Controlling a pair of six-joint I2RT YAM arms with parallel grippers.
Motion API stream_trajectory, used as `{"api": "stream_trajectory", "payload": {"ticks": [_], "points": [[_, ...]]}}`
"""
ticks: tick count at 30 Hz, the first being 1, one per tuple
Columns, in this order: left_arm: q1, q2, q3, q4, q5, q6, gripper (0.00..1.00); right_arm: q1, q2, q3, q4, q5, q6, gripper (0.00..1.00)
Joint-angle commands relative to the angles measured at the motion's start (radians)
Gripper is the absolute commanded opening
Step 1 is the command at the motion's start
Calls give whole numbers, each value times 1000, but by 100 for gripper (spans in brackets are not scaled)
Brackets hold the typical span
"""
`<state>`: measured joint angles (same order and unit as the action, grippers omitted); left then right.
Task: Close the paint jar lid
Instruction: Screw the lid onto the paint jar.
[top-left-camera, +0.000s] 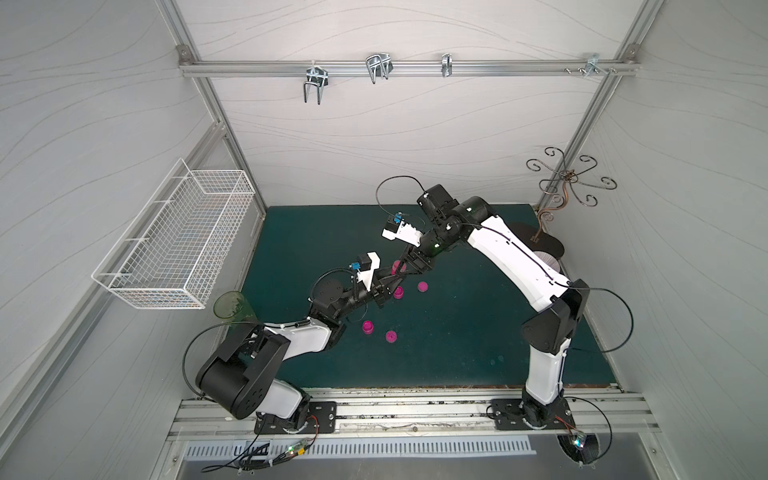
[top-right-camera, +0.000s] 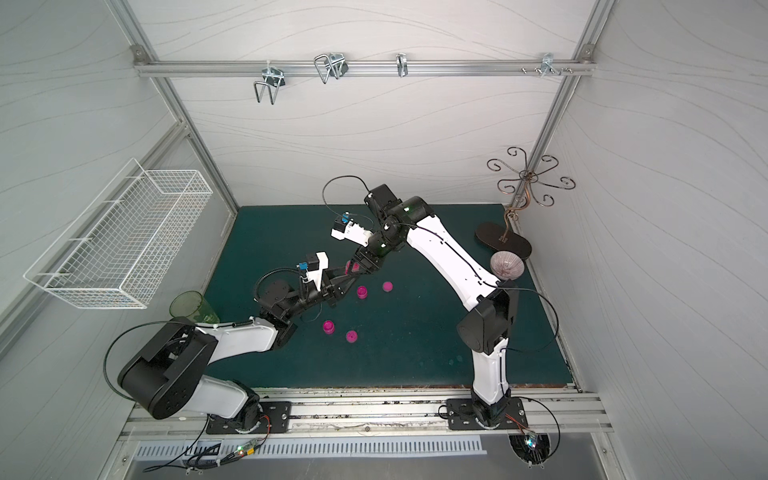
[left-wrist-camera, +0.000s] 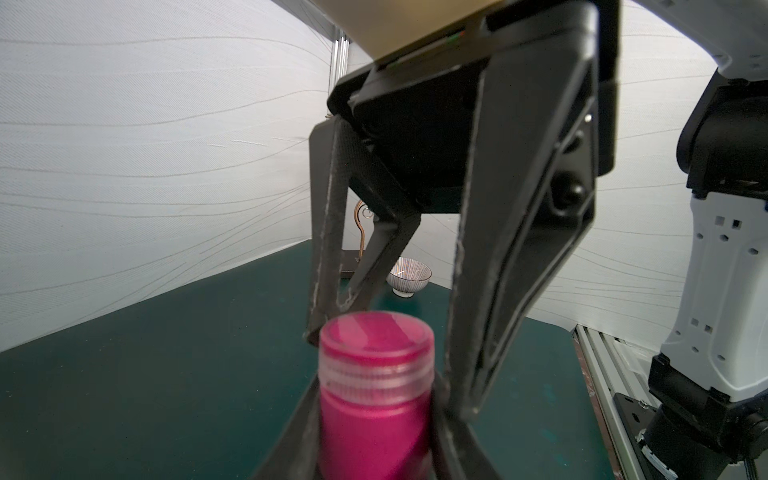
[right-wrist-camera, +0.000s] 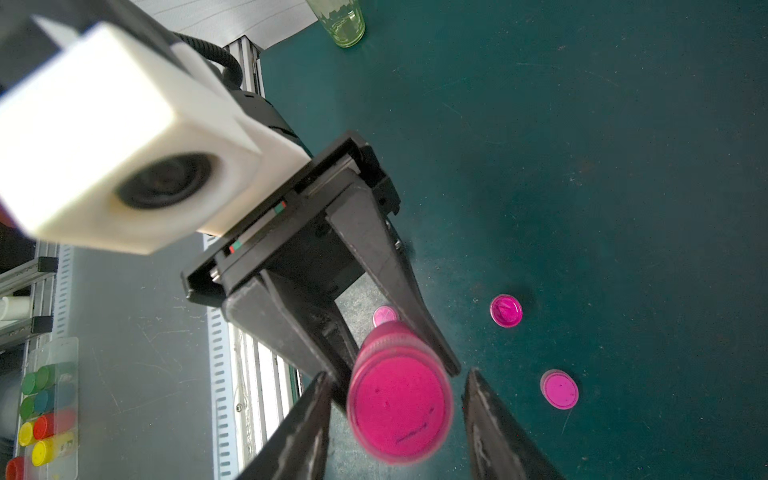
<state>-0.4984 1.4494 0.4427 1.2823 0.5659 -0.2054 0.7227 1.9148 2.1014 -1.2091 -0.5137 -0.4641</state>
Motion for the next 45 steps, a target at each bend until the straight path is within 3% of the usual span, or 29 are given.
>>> {"api": "stream_trajectory", "payload": {"ticks": [1,5,10,16,19,20,22,24,26,28,33,36,40,45], "points": [[0,5,39,73,20,6,0,-9,6,22,-35,-17,-6,51],[0,12,42,71,17,7,0,-12,2,17,-38,-26,-4,47],[0,11,43,67,15,10,0,-16,11,16,-45,-44,7,33],[0,24,53,59,-5,17,0,-16,25,35,-38,-84,70,27],[-2,50,63,89,-44,13,0,0,11,-40,85,-88,237,24],[-3,60,69,104,-63,14,0,17,8,-66,132,-36,312,29],[-5,93,89,125,-100,18,0,51,21,-98,221,52,553,27],[-6,120,118,124,-124,25,0,86,40,-106,264,142,697,29],[-5,137,142,126,-136,20,0,128,41,-135,312,275,761,33],[-5,144,158,126,-125,24,0,133,41,-151,340,315,801,35],[-2,105,130,126,-100,23,0,98,-60,-192,362,273,708,62],[12,77,105,122,-46,-3,0,34,-144,-213,330,131,567,73],[16,67,95,117,17,-37,0,-39,-172,-138,125,9,338,76],[15,77,100,127,68,-70,0,-61,-136,-73,-23,55,145,77]]}}
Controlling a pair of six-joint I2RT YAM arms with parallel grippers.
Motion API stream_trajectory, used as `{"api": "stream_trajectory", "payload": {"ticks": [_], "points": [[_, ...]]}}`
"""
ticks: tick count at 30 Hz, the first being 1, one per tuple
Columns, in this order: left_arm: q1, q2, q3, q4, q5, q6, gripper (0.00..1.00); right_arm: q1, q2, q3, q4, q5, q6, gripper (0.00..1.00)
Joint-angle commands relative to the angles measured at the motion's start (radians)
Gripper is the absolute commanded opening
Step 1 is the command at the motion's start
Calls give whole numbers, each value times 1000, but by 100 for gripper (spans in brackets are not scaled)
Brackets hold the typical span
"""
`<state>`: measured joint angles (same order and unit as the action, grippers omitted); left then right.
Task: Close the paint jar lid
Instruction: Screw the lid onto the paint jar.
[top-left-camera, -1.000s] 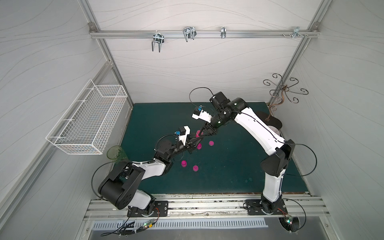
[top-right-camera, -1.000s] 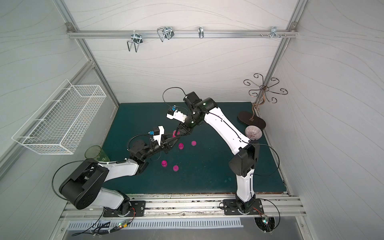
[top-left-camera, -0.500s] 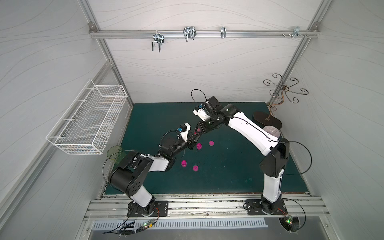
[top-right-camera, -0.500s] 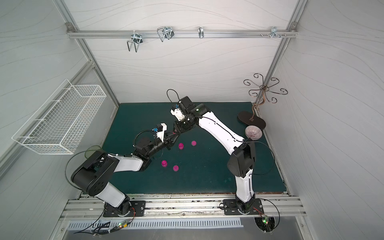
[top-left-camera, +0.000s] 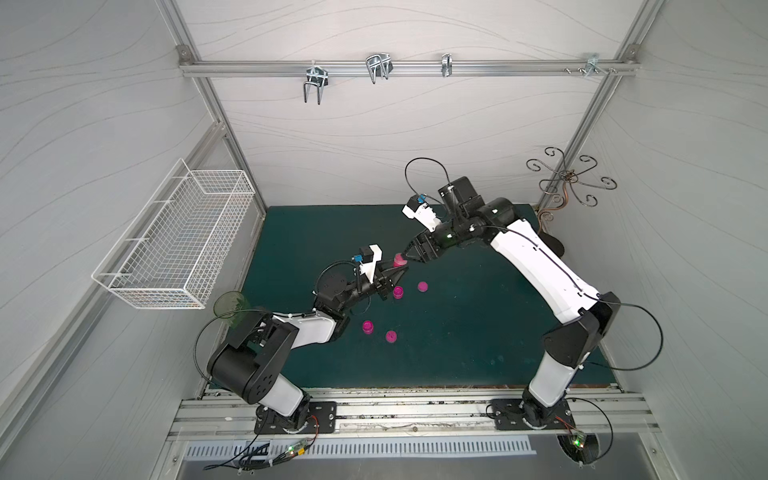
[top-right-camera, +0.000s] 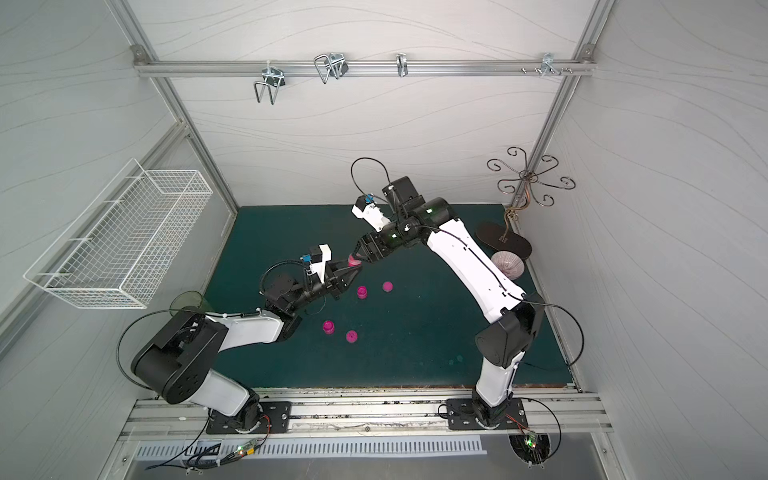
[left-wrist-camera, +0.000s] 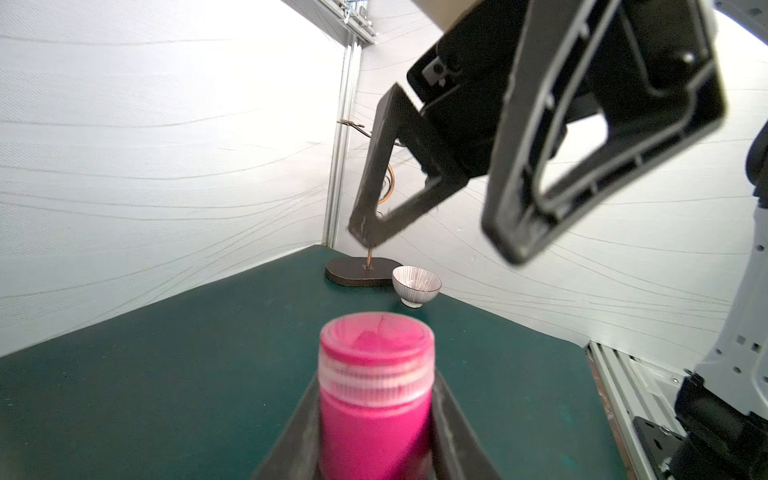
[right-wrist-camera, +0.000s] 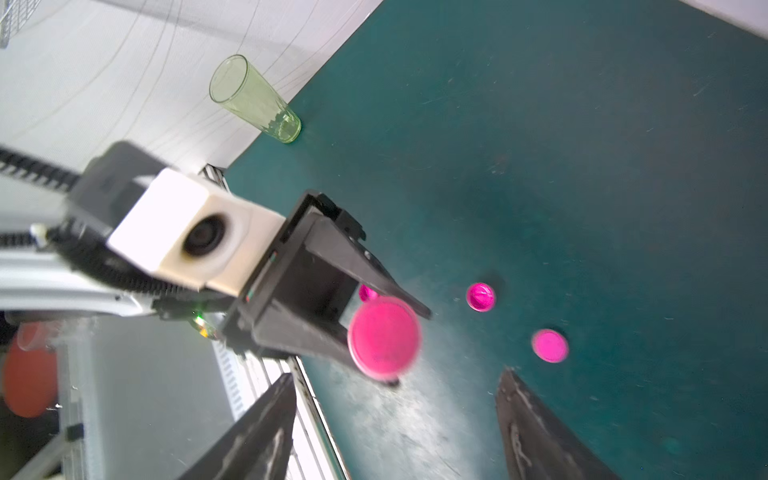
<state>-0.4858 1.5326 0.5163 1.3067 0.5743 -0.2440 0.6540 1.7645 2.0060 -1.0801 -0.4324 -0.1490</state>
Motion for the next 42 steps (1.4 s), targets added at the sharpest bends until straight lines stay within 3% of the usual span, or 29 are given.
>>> {"api": "stream_trajectory", "payload": {"ticks": [1,11,16,32,37,42], "points": [[3,-4,29,101,69,-37,0,8,29,35,-163,-32,-192,77],[3,13,37,101,105,-55,0,25,108,75,-163,-86,-282,72],[3,10,36,96,109,-54,0,25,136,98,-163,-111,-285,56],[3,13,42,79,98,-44,0,35,159,89,-156,-138,-261,30],[3,26,54,75,54,-23,0,57,174,90,-110,-125,-103,22],[1,120,105,98,-93,35,0,139,191,56,68,30,345,22]]}}
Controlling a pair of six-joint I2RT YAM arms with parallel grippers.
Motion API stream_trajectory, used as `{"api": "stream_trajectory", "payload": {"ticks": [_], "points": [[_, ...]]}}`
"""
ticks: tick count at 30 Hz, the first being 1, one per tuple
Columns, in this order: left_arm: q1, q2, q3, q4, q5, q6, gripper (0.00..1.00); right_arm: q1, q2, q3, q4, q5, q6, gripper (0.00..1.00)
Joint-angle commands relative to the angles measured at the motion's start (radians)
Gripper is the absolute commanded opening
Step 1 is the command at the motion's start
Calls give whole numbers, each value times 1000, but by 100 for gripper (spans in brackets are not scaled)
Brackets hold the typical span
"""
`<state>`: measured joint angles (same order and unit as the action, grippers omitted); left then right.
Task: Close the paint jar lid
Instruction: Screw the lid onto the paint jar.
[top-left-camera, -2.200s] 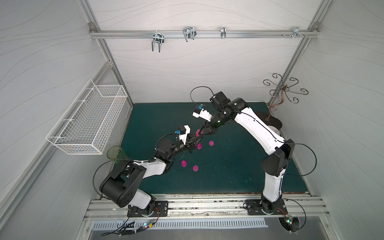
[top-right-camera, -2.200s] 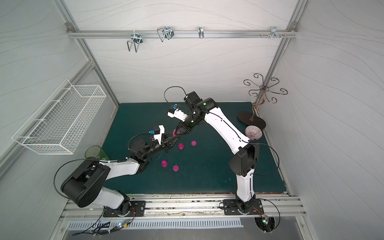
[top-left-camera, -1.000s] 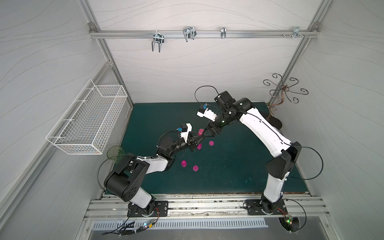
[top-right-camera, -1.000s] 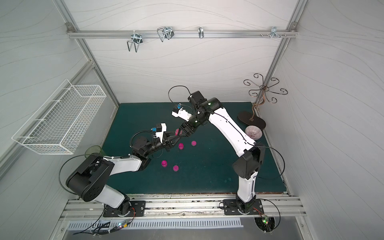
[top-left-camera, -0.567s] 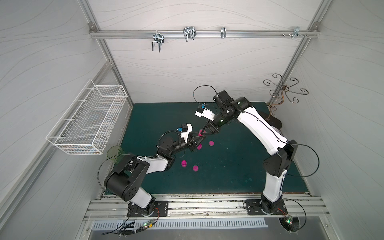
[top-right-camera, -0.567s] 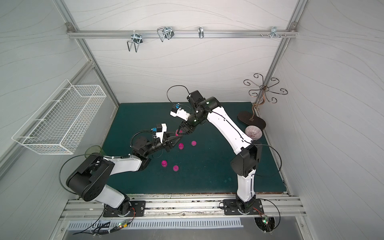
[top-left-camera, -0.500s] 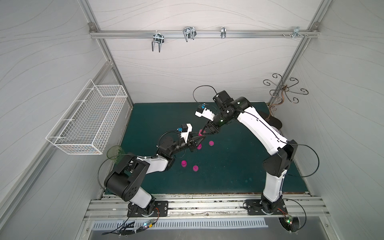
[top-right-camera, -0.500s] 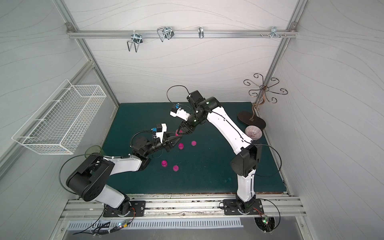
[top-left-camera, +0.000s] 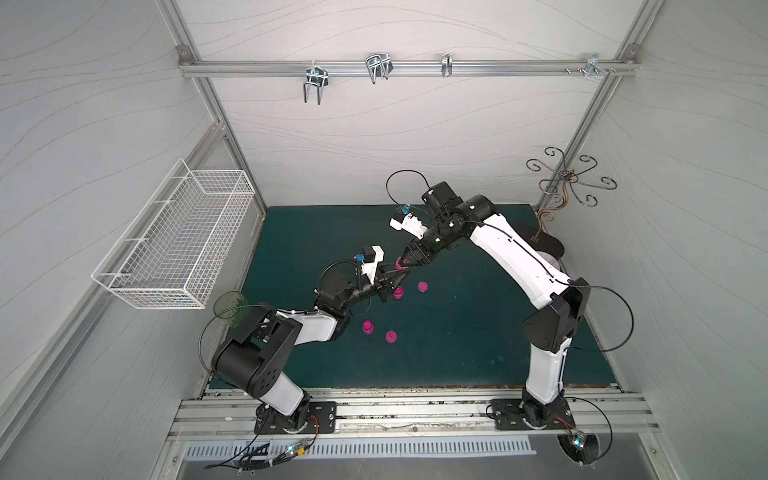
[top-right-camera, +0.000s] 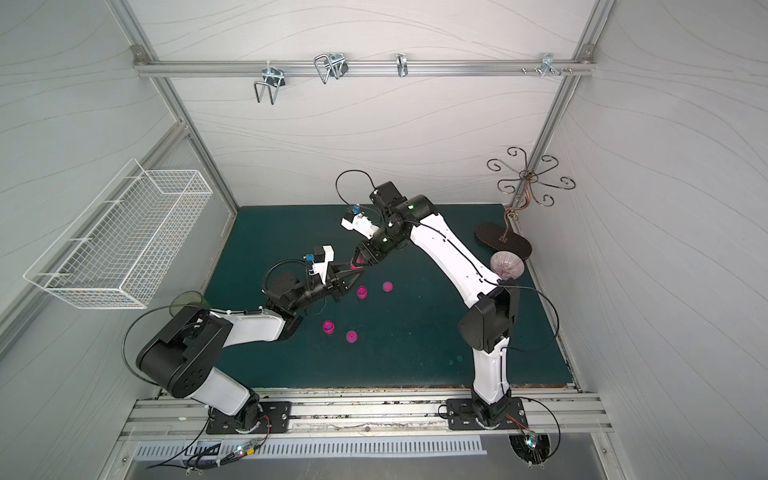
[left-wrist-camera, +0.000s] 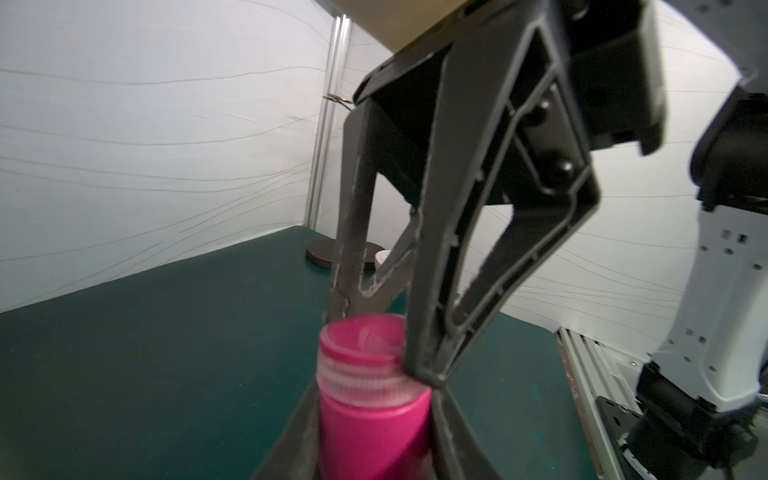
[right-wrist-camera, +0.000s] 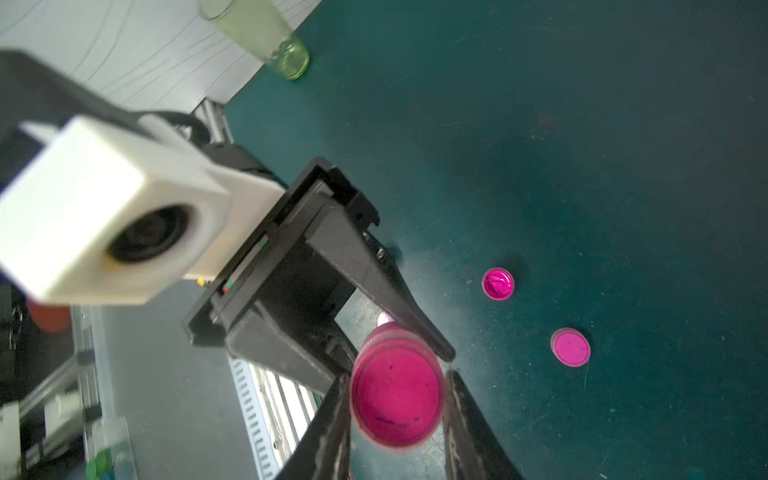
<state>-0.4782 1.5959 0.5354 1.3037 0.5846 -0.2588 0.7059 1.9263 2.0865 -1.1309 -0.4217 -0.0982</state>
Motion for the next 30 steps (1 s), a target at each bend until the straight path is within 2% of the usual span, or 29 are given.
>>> {"api": "stream_trajectory", "payload": {"ticks": [1,5,7,8,11,13,19,21,25,30], "points": [[-7,78,103,104,-130,51,0,112,23,-46,172,34,341,25],[-8,104,142,105,-153,46,0,135,2,-80,237,55,413,33],[-8,86,134,104,-134,41,0,105,-40,-96,223,63,397,46],[-7,72,119,105,-130,43,0,84,-68,-115,230,56,391,47],[8,19,62,105,-88,33,0,-8,-173,-185,237,-33,319,61],[27,-9,34,105,-36,-1,0,-65,-219,-189,194,-84,218,68],[32,-50,-7,96,81,-49,0,-114,-223,-125,31,-121,-109,71],[32,-59,-12,79,103,-52,0,-113,-199,-108,-8,-165,-168,70],[32,-62,-5,56,152,-61,0,-88,-177,-118,-13,-195,-251,70],[32,-63,1,57,170,-75,0,-65,-128,-97,-18,-208,-277,71]]}}
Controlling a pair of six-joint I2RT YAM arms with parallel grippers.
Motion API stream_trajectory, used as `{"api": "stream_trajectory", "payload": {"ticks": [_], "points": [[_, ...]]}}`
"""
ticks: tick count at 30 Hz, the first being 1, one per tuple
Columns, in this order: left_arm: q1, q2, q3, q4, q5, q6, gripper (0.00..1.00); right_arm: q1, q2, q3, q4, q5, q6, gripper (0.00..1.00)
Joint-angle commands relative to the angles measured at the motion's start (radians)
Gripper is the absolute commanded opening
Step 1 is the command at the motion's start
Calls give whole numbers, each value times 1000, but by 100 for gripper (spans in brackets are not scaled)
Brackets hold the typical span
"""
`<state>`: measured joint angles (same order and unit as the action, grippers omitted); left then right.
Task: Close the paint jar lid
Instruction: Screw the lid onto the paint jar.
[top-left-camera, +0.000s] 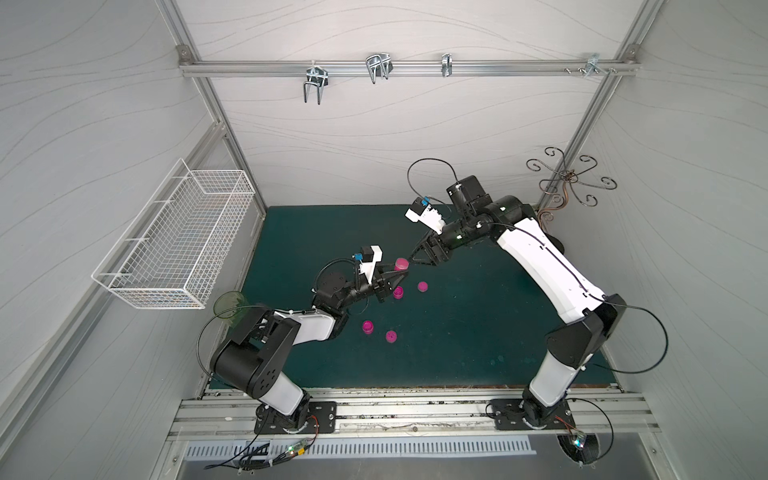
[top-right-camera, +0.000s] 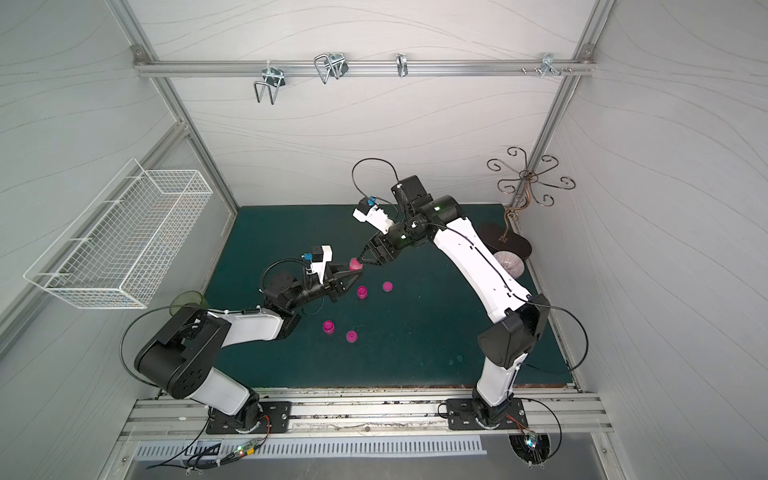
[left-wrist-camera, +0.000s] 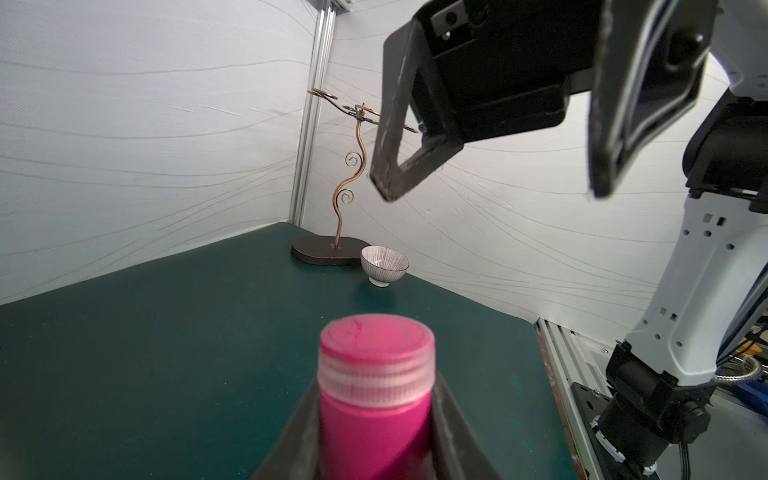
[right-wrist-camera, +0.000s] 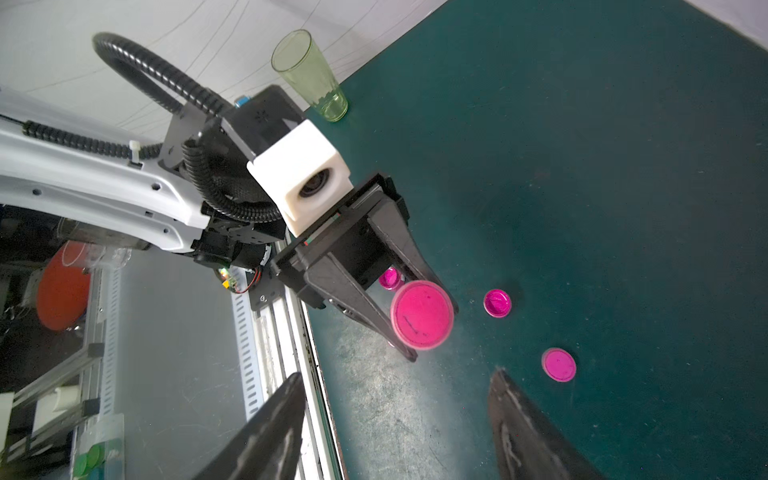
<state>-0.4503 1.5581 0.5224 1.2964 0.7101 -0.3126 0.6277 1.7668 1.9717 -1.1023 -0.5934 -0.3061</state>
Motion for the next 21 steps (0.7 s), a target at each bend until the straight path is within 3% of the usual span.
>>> {"api": "stream_trajectory", "payload": {"ticks": [1,8,15,21], "points": [[4,-24,16,65,49,-24,0,16,39,24,-49,-35,-72,70],[4,-28,16,64,56,-30,0,31,92,43,-65,-26,-87,70],[4,-25,18,63,57,-29,0,38,107,41,-53,-30,-79,50],[4,-25,19,62,58,-29,0,40,121,38,-44,-38,-70,49]]}}
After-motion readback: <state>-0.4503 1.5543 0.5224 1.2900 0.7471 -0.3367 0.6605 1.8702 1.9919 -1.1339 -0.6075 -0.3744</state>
